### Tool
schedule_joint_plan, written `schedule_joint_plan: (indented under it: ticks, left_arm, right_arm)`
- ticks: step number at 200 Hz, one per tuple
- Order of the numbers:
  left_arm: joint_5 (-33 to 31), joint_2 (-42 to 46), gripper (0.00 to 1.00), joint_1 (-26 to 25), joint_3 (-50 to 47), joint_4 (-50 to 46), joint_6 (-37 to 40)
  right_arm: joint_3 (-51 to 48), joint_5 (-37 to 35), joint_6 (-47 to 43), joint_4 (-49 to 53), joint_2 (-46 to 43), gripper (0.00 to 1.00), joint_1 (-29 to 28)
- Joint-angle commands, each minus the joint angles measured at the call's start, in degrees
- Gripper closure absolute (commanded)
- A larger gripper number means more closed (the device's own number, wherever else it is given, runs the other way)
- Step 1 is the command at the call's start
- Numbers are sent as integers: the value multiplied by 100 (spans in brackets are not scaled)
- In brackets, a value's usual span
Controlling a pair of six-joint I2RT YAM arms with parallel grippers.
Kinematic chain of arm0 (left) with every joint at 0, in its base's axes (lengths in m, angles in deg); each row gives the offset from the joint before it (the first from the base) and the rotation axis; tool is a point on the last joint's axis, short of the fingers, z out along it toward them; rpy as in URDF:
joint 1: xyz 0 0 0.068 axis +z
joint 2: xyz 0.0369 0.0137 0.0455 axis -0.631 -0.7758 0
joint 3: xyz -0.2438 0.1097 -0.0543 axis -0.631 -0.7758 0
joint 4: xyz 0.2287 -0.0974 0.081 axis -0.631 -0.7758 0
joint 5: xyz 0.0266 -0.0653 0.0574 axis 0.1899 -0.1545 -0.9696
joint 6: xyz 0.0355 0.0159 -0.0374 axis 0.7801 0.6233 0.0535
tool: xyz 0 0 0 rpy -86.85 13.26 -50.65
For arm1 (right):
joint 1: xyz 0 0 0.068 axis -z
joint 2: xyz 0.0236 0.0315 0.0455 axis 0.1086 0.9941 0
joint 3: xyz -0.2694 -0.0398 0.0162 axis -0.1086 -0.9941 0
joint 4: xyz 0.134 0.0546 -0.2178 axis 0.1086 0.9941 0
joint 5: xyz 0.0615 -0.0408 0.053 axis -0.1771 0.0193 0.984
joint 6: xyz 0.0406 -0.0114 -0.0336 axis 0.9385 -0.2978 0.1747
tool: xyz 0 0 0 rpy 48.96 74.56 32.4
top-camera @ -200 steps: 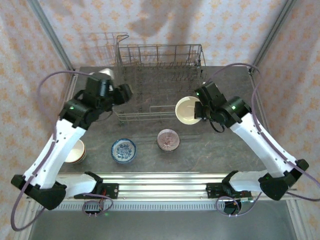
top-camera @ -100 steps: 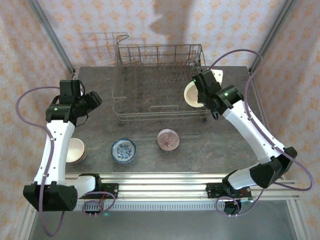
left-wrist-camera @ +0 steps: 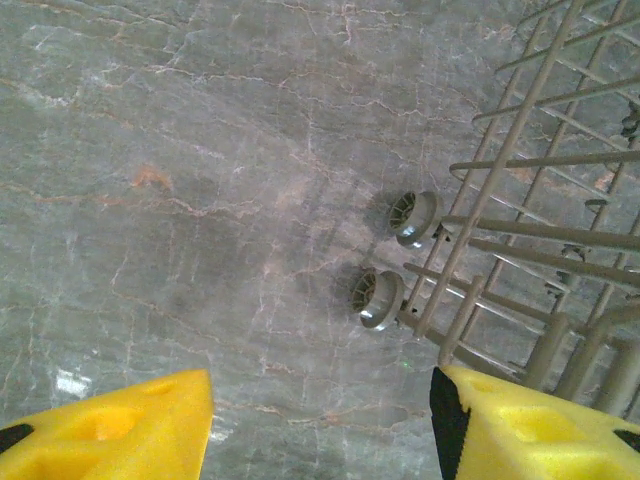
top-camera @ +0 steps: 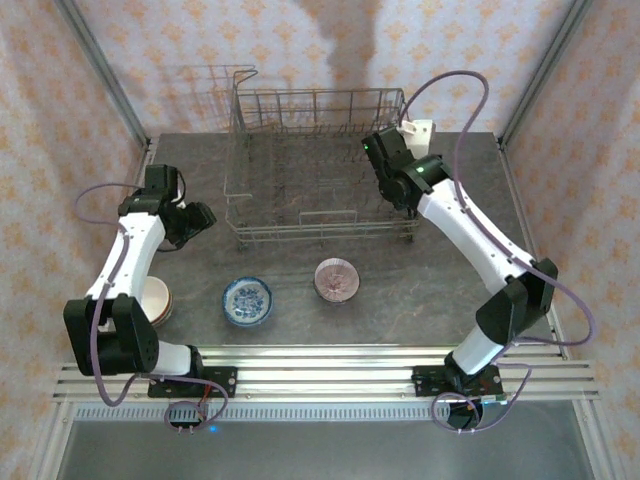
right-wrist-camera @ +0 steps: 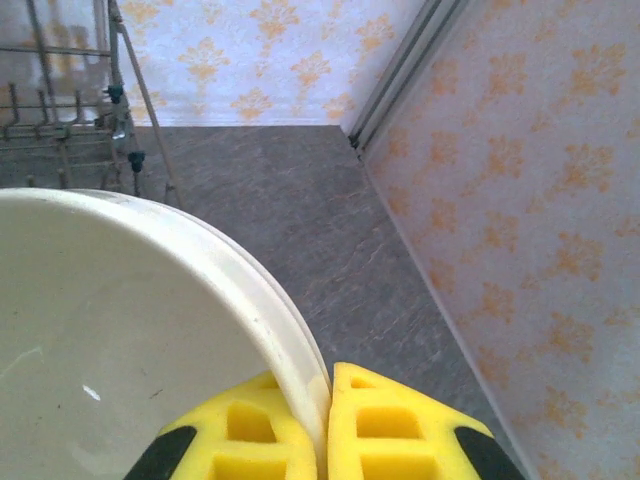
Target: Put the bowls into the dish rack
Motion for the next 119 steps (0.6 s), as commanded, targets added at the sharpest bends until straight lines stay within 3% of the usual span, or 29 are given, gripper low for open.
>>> schedule_joint_plan:
  ticks: [1, 58, 119]
  left_arm:
    - [-48, -238, 39, 10, 103, -22, 289]
    - [-169, -780, 34, -347, 265, 98, 498]
    - [-2, -782, 31, -934, 73, 429, 373]
  right_arm:
    - [330, -856, -193, -291, 235, 100, 37]
    - [565, -1293, -707, -535, 901, 100, 53]
    - [628, -1804, -1242, -764, 1297, 100, 93]
